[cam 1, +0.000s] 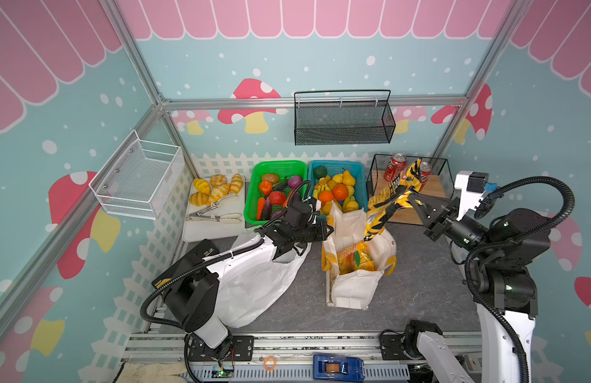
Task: Place the mixed food into the grocery bags and tie them
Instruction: 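Carry the Lay's bag over the tote and lower it inside with the right gripper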
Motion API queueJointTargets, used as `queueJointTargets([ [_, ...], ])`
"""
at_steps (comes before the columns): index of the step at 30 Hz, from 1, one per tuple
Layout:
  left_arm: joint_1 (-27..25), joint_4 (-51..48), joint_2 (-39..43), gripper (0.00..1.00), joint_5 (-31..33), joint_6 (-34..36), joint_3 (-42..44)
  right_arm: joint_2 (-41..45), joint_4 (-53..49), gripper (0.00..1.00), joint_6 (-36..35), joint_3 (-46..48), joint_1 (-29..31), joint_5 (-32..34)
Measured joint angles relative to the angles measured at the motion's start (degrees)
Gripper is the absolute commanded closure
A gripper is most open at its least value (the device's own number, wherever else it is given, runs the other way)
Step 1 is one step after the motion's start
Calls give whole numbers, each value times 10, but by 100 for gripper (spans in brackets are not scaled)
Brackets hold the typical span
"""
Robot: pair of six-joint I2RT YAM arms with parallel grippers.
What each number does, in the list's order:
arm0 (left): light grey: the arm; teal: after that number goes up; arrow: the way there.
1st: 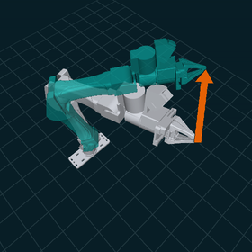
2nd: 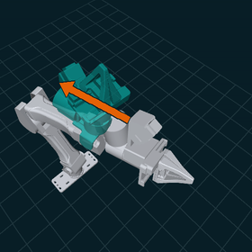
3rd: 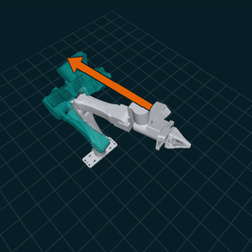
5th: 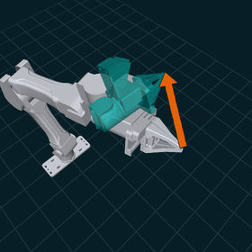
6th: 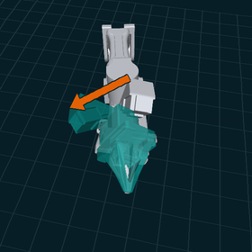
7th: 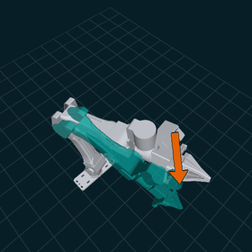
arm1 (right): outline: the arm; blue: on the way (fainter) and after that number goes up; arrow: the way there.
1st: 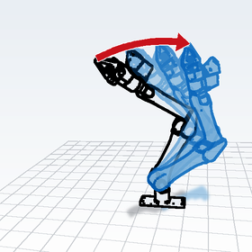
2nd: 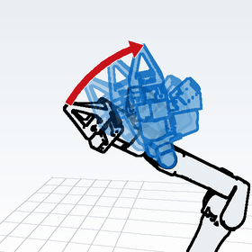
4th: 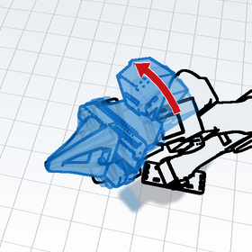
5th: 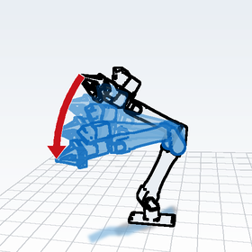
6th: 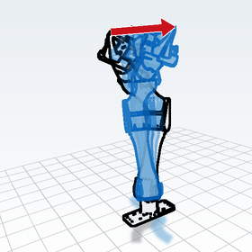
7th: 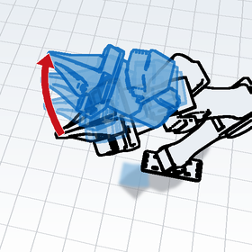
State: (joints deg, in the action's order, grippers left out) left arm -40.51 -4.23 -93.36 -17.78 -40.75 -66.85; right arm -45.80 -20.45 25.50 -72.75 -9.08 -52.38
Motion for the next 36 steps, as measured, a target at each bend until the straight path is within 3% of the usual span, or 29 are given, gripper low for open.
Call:
queueJointTargets([
  [10,-7,0,-7,100,5,0,-8,-22,-56,100,-46,149,75,16],
  [21,-9,-2,-7,100,9,1,-8,-76,-70,99,-93,190,170,131],
  [26,-9,-3,-7,100,10,2,-9,-113,-100,59,-109,225,183,219],
  [28,-9,-5,-7,100,10,3,-9,-112,-122,49,-115,218,184,255],
  [36,-9,-9,-7,100,11,7,-11,-78,-135,42,-116,140,185,376],
])
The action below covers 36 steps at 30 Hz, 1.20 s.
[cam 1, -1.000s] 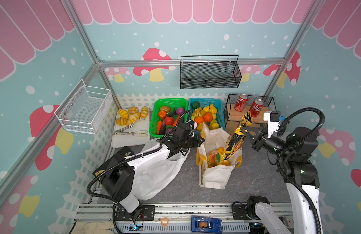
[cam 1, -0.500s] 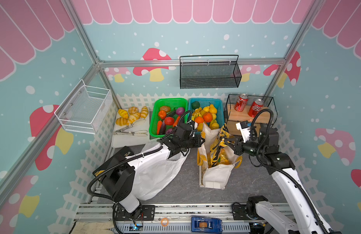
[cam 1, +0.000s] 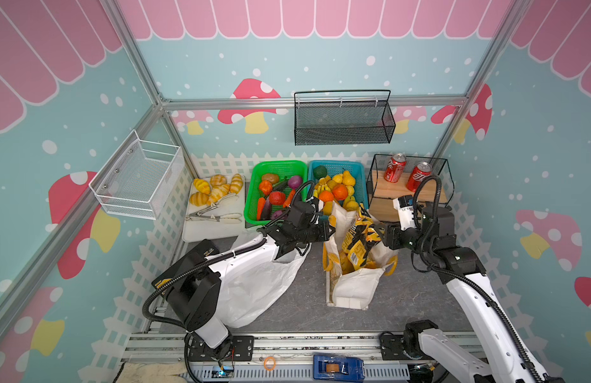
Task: Place the mixed food into the grocery bags and tie them
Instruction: 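Carry the Lay's bag over the tote and lower it inside with the right gripper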
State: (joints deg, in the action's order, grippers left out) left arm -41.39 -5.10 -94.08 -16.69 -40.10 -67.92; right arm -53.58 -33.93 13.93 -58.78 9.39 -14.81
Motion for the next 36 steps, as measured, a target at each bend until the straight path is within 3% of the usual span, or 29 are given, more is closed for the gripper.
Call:
queueJointTargets([
  [8,0,-8,0,100,2,2,-4,-39,64,29,12,14,36,-45],
  [17,0,-16,0,100,2,5,-6,-83,85,31,-1,71,98,-68],
  [27,0,-24,5,100,6,4,-6,-40,70,26,13,49,106,-129],
  [34,0,-24,5,100,6,4,-6,-67,97,26,26,39,135,-151],
  [36,0,-24,6,100,6,4,-6,-88,97,30,26,40,150,-140],
])
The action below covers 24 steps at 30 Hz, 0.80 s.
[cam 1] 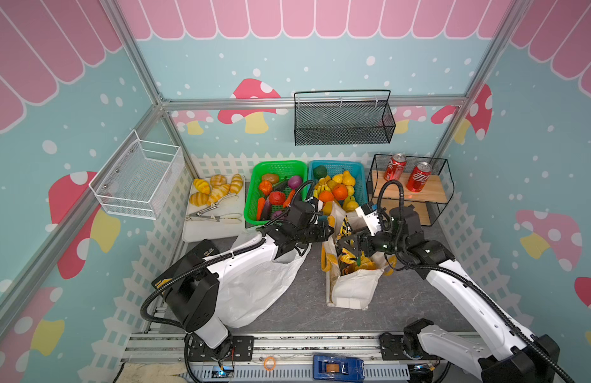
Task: Place the mixed food into the grocery bags and tie them
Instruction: 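Carry the Lay's bag over the tote and lower it inside with the right gripper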
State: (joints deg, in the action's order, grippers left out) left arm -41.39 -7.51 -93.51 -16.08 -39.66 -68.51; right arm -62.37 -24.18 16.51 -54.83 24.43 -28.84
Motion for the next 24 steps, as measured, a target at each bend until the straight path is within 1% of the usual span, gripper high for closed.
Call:
queueJointTargets([
  [2,0,-2,1,100,0,0,0,-14,3,40,-4,6,8,23],
  [4,0,-4,4,100,-1,0,0,-17,3,50,-1,22,8,63],
  [6,1,-2,9,100,-11,-10,1,-17,4,55,-2,39,7,96],
  [7,2,7,12,100,-24,-22,4,-18,4,57,1,48,7,113],
  [10,4,57,22,100,-66,-72,24,-26,4,68,6,68,7,154],
  [13,2,96,22,100,-102,-118,35,-44,13,75,15,76,7,166],
  [16,0,122,22,100,-119,-146,42,-63,42,76,25,82,7,149],
  [19,2,135,22,100,-123,-161,49,-85,67,76,31,89,7,135],
  [21,5,139,22,100,-124,-165,53,-95,73,73,31,89,8,135],
  [23,11,143,22,100,-125,-168,56,-96,73,68,30,89,8,143],
  [24,14,147,22,100,-126,-168,58,-95,71,64,28,89,8,150],
])
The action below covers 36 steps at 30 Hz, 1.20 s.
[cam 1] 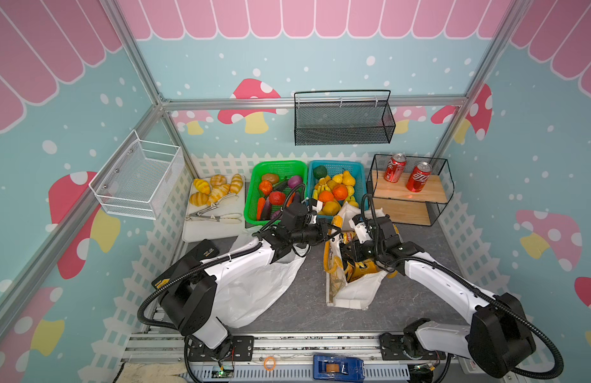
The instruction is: Place the mixed food into the grocery bags and tie them
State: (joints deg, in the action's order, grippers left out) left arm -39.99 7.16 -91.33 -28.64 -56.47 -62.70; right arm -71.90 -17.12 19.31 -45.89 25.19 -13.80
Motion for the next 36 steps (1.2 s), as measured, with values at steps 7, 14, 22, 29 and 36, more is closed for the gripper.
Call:
queueJointTargets([
  [7,18,9,0,100,-3,0,12,30,-73,25,-17,-40,0,29],
  [14,24,9,0,100,-3,4,17,84,-137,20,-33,-149,-13,103],
  [22,25,9,0,100,-3,14,17,104,-174,20,-34,-141,-148,198],
  [29,27,15,-2,100,-9,14,20,75,-165,54,-27,-49,-167,222],
  [36,26,28,-7,100,-16,8,21,71,-153,90,-27,-42,-166,213],
])
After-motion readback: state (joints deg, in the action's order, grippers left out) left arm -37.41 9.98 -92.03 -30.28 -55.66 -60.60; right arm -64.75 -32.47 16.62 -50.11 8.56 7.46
